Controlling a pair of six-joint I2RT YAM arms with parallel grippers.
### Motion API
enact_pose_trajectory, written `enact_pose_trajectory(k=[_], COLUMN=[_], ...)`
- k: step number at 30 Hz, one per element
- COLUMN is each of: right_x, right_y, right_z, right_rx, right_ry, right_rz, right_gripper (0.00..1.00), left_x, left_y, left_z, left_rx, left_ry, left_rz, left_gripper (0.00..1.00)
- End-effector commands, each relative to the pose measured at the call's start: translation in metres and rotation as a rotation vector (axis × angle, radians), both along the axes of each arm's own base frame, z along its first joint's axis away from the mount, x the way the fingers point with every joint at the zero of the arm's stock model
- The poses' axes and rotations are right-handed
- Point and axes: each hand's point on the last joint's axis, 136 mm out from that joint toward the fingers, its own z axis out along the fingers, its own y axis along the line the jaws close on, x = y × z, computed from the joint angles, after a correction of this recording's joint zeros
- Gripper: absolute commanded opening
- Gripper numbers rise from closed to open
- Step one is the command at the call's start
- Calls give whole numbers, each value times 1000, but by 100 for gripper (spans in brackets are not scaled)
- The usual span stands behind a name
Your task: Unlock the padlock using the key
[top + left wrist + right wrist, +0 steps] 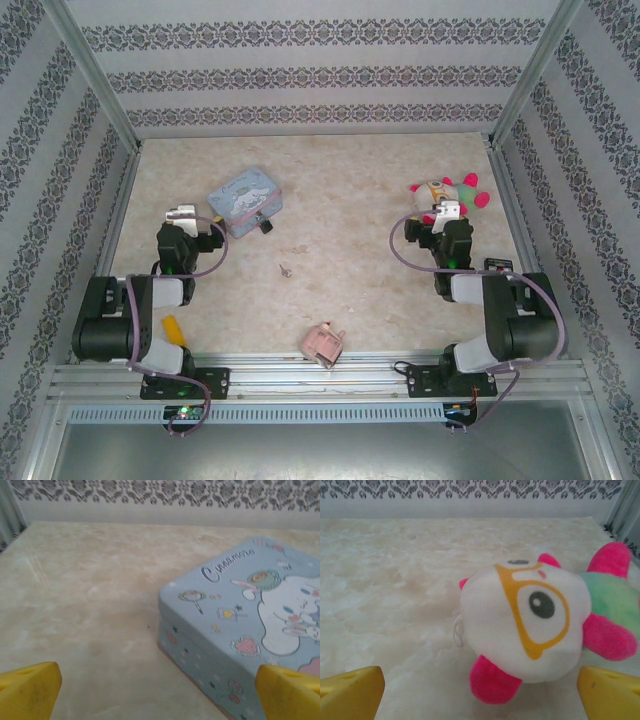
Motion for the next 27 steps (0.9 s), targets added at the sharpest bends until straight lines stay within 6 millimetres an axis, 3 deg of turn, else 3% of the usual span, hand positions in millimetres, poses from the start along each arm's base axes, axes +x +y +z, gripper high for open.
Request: enact_pose_trajectory(k=[1, 6, 10, 15, 21, 27], right_x=[1, -9, -12, -12, -8, -5], right_y=[-9, -14, -8, 10, 43, 76], right_z=[30, 57, 71, 71, 68, 55], right_rx=[-9, 59, 112, 140, 109, 143], right_ry=[-36, -18, 26, 107, 165, 221], right_rz=[-66, -131, -138, -132, -102, -73], right_gripper=[98, 98, 98, 98, 98, 98], left_x=[0, 5, 12, 30, 57, 76], left_y=[12, 21, 30, 20, -6, -35], left_z=[19, 58, 63, 48, 22, -9], left_rx=[-16, -145, -271, -386, -530, -555], left_ry=[15, -12, 67, 211, 301, 414], left_rz=[90, 181, 284, 293, 204, 106], left_gripper=[99, 99, 99, 99, 99, 99])
